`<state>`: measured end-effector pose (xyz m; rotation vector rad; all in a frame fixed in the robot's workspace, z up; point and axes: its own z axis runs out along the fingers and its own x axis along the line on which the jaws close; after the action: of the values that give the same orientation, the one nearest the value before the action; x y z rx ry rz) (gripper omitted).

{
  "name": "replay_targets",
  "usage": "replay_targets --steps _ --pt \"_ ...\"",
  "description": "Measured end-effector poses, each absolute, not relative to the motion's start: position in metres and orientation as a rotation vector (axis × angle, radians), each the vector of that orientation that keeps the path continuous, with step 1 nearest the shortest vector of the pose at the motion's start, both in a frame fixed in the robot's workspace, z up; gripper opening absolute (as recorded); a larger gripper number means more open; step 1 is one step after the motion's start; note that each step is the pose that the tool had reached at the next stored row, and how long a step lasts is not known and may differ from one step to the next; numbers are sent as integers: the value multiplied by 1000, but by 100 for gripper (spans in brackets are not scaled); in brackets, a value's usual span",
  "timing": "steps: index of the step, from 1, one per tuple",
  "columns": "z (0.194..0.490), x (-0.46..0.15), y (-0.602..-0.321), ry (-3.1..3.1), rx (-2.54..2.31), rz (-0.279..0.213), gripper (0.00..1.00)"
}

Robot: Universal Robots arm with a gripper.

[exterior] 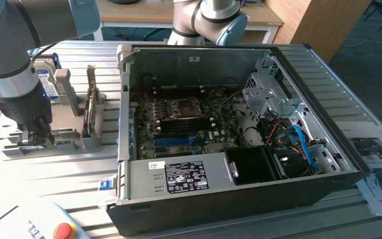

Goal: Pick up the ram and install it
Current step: 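Pick up the ram and move it above insertion slot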

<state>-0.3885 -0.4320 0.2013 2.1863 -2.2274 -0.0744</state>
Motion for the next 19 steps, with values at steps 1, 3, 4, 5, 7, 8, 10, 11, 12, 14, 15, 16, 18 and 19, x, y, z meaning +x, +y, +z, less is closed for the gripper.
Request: replay_targets --steps 1,3,4,5,7,8,10,11,12,14,15,16,18,19 --pt "201 -389 -432 -2227 2186 -74 12" --pt "201 -389 -432 -2227 2186 -74 12" --pt "201 -389 -432 -2228 2186 -74 12" --pt "202 -388 -432 -2228 2186 -74 12" --pt "203 -388 -432 -2227 2186 -75 12" --pt "204 -388 -432 -2227 2186 -75 12" --pt "207 -388 -432 -2227 2186 -75 12" --pt "209 -388 -432 -2227 2186 -75 12" --pt "211 -388 -432 -2227 2186 -75 12" --pt "215 -388 -432 -2227 2186 -75 12" --pt "217 -388 -432 -2227 2186 -75 12" --pt "219 -388 -432 -2227 2186 -76 12" --pt "225 -388 -432 -2227 2186 -76 12" --pt "227 -388 -432 -2227 2186 -75 12"
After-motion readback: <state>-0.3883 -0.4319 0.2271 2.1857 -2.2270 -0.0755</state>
